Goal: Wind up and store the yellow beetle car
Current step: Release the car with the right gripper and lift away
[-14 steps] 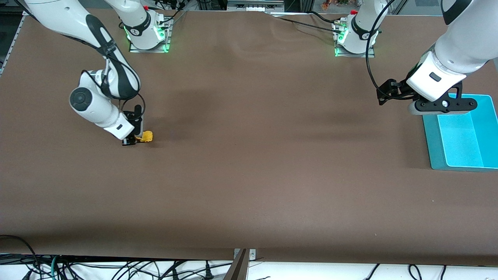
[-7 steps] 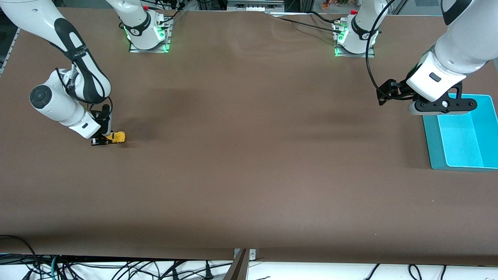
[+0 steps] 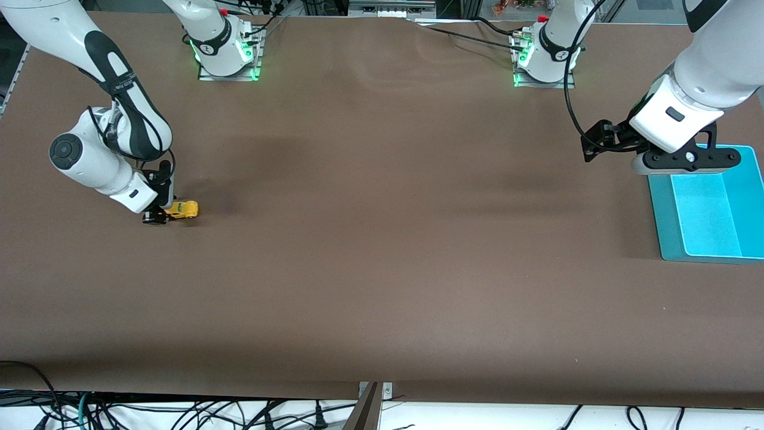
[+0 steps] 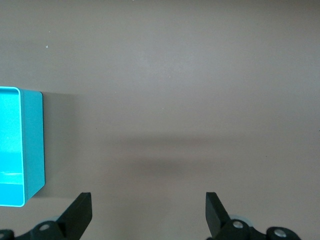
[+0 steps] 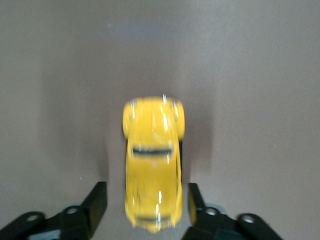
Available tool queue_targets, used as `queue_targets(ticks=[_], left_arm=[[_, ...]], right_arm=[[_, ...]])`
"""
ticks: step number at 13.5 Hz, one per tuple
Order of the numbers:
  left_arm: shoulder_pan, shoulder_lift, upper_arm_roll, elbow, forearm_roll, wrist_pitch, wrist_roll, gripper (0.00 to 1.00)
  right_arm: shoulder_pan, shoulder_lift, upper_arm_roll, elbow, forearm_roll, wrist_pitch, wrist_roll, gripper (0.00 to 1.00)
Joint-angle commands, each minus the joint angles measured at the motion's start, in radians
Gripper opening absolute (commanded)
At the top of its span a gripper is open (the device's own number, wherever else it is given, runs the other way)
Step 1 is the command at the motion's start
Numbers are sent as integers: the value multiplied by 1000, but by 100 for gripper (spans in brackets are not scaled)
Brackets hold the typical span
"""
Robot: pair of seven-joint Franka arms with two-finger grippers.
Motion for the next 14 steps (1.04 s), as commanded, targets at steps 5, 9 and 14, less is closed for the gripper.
queue_targets(ticks=[5, 9, 14], left_arm=[[3, 17, -3, 32, -2, -34, -5, 100], [3, 17, -2, 32, -2, -37, 2, 100], [5, 46, -2, 29, -13, -140, 74, 100]], right_arm=[[-6, -94, 66, 207, 38, -325, 83, 100], [-4, -287, 66, 256, 50, -455, 345, 100], [-4, -408, 56, 328, 49, -660, 668, 100]])
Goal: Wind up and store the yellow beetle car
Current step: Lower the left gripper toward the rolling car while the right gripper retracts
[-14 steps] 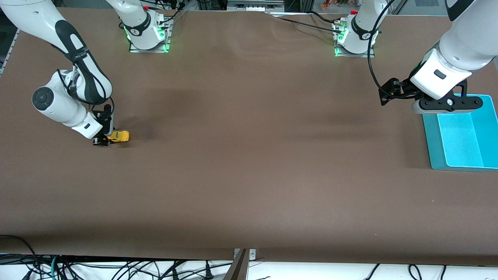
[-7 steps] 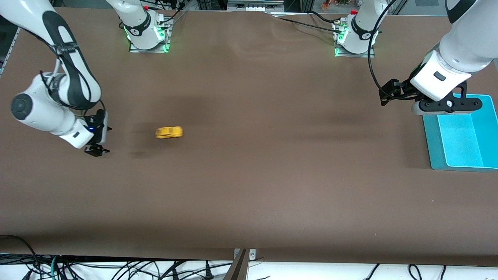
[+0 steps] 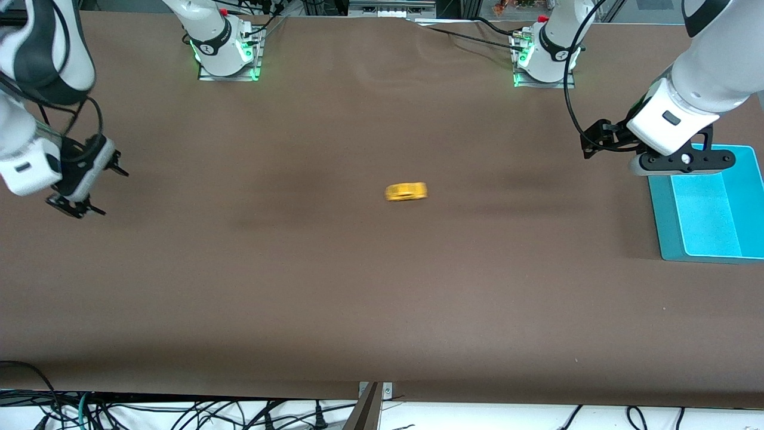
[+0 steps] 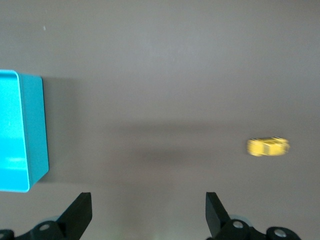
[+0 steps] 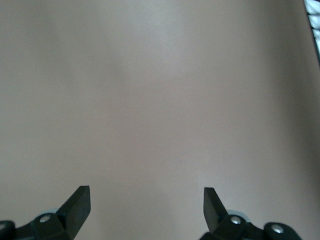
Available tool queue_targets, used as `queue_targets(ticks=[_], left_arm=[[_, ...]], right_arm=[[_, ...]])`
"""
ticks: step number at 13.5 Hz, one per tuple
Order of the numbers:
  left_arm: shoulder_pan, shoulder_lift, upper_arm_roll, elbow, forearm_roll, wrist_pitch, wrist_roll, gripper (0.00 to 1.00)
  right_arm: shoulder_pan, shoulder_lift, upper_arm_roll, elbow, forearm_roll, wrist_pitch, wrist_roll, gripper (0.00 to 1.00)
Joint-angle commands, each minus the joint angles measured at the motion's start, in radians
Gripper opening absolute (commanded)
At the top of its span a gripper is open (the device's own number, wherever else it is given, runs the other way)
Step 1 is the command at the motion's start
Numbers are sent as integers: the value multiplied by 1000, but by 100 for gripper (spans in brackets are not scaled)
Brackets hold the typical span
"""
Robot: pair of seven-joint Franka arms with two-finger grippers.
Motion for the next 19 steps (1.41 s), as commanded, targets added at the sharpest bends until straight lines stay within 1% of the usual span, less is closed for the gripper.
queue_targets(ticks=[1, 3, 4, 5, 6, 9, 10, 12, 13, 14, 16, 17, 18, 19], left_arm=[[1, 31, 0, 22, -14, -60, 68, 100], [4, 31, -3, 2, -14, -118, 94, 100], [2, 27, -5, -14, -13, -153, 183, 100], [2, 15, -6, -51, -11, -170, 266, 100], [10, -17, -5, -108, -11, -163, 337, 100], [57, -103, -3, -284, -5, -42, 605, 100], [97, -119, -5, -339, -5, 4, 721, 100], [163, -145, -5, -444, -6, 120, 1003, 100], [191, -177, -5, -508, -5, 182, 1094, 100], [200, -211, -5, -586, 0, 245, 1153, 100], [200, -298, -6, -749, 10, 351, 1203, 100], [199, -306, -20, -783, 77, 368, 1216, 100], [197, -308, -32, -789, 143, 370, 1244, 100], [194, -311, -46, -791, 182, 370, 1296, 100]], right_arm=[[-6, -57, -2, 11, 12, -75, 207, 100], [-4, -75, -2, 33, 8, -128, 381, 100], [-3, -77, -2, 53, 9, -167, 470, 100], [-3, -77, -2, 76, 8, -206, 543, 100], [-3, -80, -2, 92, 9, -233, 601, 100], [-3, -102, -5, 110, 3, -269, 721, 100], [-1, -102, -10, 124, 2, -292, 727, 100], [36, -105, -48, 153, -1, -335, 788, 100], [55, -103, -65, 165, -4, -349, 815, 100], [65, -103, -68, 176, -11, -359, 832, 100], [71, -103, -68, 185, -17, -361, 864, 100], [71, -103, -68, 186, -17, -361, 873, 100], [71, -102, -66, 187, -17, -360, 875, 100], [73, -100, -65, 187, -15, -359, 875, 100]])
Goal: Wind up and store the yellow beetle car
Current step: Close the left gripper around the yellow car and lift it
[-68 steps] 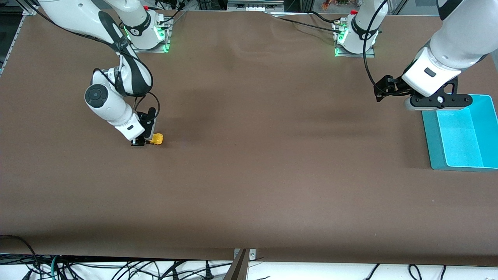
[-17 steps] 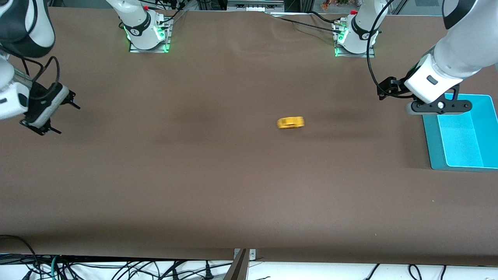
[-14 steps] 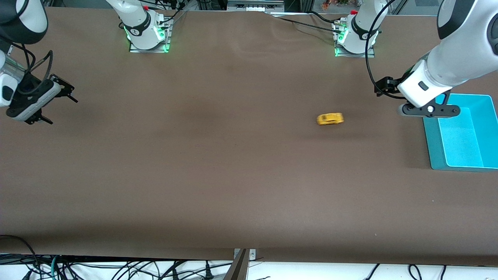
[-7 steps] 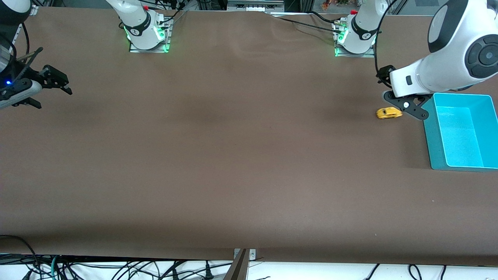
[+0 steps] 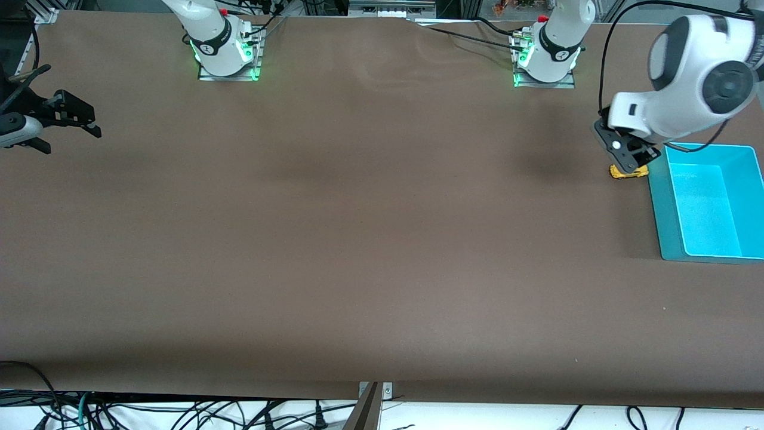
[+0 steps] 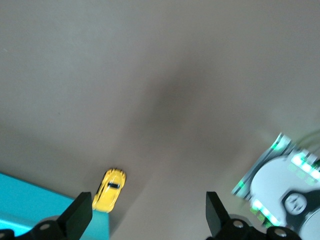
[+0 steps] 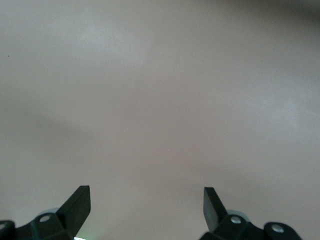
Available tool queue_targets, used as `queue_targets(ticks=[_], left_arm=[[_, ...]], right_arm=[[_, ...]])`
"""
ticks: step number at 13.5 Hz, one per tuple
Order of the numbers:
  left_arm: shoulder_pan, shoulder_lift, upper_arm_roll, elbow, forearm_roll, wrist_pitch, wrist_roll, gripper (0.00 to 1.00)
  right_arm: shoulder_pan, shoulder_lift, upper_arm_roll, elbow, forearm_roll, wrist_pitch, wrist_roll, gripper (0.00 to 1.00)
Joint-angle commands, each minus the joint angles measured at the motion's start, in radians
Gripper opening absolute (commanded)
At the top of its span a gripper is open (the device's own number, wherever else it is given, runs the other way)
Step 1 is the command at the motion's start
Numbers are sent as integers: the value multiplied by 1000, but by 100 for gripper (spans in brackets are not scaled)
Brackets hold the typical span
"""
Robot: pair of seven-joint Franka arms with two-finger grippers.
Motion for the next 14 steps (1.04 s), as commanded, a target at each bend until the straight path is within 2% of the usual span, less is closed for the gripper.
queue_targets(ticks=[1, 2, 4, 6, 8, 11, 14], left_arm=[[1, -61, -27, -53, 92, 36, 148, 100], [19, -53, -24, -69, 98, 88, 213, 100], [85, -53, -24, -161, 109, 238, 329, 100], [153, -30, -24, -242, 166, 388, 373, 100], [228, 36, -24, -279, 221, 502, 403, 100], [421, 201, -25, -325, 360, 773, 486, 100], [496, 295, -24, -362, 399, 899, 480, 100]], right_arm=[[16, 0, -11, 21, -10, -23, 19, 100], [16, 0, -11, 21, -8, -22, 39, 100], [17, 0, -8, 28, -8, -34, 96, 100], [22, 0, -1, 41, -7, -43, 117, 100], [34, 3, 18, 41, -11, -45, 218, 100], [47, 9, 25, 41, -13, -42, 243, 100], [47, 9, 26, 41, -13, -43, 245, 100]])
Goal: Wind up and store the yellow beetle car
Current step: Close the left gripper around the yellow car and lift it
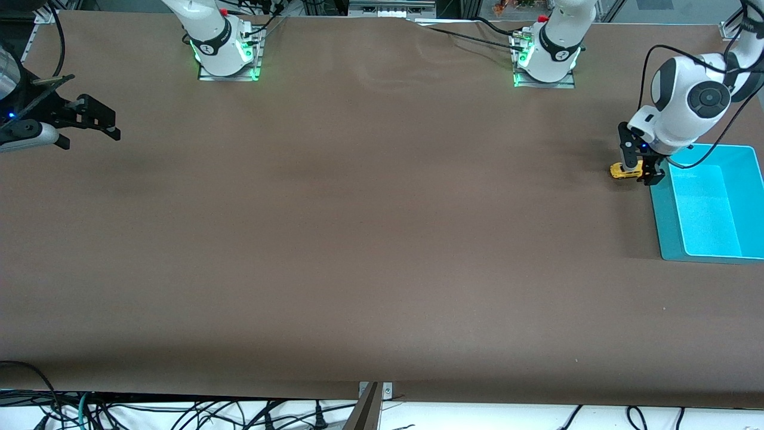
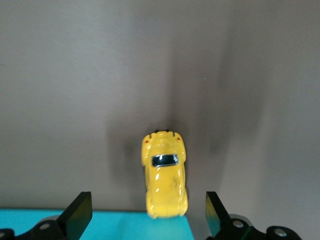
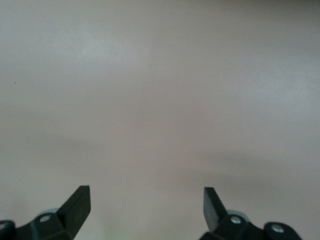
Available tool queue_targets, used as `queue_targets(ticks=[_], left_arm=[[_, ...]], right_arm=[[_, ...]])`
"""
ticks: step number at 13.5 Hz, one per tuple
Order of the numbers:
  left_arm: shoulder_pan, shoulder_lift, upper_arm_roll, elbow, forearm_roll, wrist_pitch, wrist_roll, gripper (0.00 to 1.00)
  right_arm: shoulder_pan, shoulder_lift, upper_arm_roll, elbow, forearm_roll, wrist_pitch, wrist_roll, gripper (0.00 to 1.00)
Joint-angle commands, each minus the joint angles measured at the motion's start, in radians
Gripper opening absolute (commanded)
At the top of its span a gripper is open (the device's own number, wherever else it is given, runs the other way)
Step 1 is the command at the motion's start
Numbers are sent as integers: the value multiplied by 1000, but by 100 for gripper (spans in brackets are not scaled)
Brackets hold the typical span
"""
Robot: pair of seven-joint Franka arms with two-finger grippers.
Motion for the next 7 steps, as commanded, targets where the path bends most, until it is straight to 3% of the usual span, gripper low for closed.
queue_targets(ticks=[1, 4, 5, 6, 7], left_arm=[[57, 75, -10, -37, 28, 121, 9, 100], [87, 86, -10, -37, 83, 140, 9, 100], [91, 83, -10, -36, 125, 144, 6, 79], [94, 80, -10, -34, 141, 157, -6, 72], [100, 85, -8, -33, 143, 160, -12, 76]], right_arm=[[1, 4, 2, 21, -12, -24, 16, 100], [4, 6, 3, 23, -5, -12, 19, 100], [6, 15, 2, 23, 1, -9, 21, 100], [9, 27, 2, 27, 2, -9, 21, 100], [9, 36, 2, 28, 4, -9, 19, 100]])
